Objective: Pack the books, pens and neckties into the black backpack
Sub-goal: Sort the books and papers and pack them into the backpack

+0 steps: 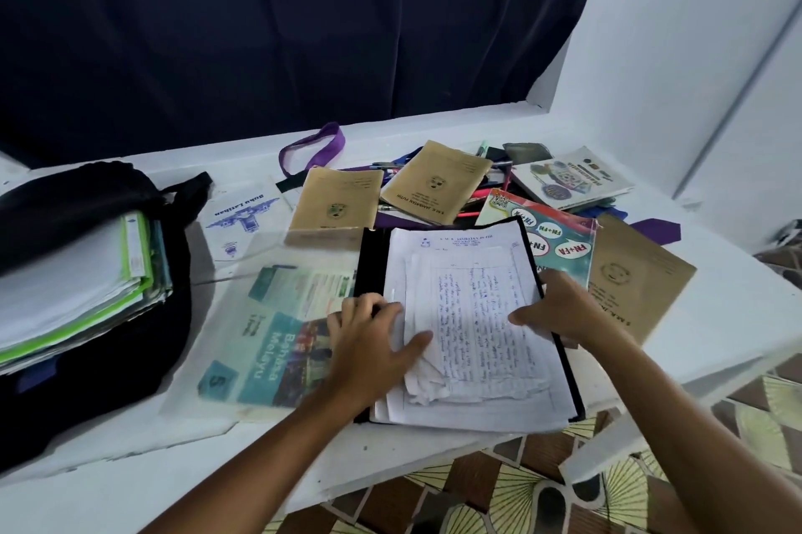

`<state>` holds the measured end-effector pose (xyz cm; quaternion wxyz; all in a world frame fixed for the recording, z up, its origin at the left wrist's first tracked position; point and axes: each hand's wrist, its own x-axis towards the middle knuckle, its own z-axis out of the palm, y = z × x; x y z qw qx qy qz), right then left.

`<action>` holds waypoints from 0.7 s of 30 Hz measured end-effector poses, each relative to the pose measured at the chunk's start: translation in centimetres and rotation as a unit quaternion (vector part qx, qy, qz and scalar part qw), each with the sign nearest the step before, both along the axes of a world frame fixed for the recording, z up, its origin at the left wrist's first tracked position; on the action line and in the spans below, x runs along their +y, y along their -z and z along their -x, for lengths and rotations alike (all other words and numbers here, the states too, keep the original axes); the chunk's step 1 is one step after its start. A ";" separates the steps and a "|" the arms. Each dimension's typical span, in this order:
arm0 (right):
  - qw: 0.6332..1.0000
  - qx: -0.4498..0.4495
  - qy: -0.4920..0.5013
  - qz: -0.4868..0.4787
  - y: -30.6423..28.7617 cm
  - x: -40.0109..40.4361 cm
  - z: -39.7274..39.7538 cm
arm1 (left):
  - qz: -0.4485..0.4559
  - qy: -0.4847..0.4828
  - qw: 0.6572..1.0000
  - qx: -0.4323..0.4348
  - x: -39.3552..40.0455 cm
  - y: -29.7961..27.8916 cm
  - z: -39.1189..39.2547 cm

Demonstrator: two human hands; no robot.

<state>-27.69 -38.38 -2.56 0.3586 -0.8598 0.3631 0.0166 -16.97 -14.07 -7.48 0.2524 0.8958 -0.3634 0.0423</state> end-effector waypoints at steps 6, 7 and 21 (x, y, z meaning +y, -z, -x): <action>0.995 -0.070 0.059 0.040 -1.6 -0.6 0.0 | 0.151 0.017 0.974 0.165 -3.0 -2.7 0.2; 0.991 -0.100 0.081 -0.046 -1.7 -0.7 -0.1 | 0.134 0.005 0.973 0.187 -3.4 -2.8 0.3; 0.963 -0.104 0.136 -0.210 -1.2 -0.6 -0.8 | 0.180 -0.107 0.900 0.382 -6.6 -4.1 -0.1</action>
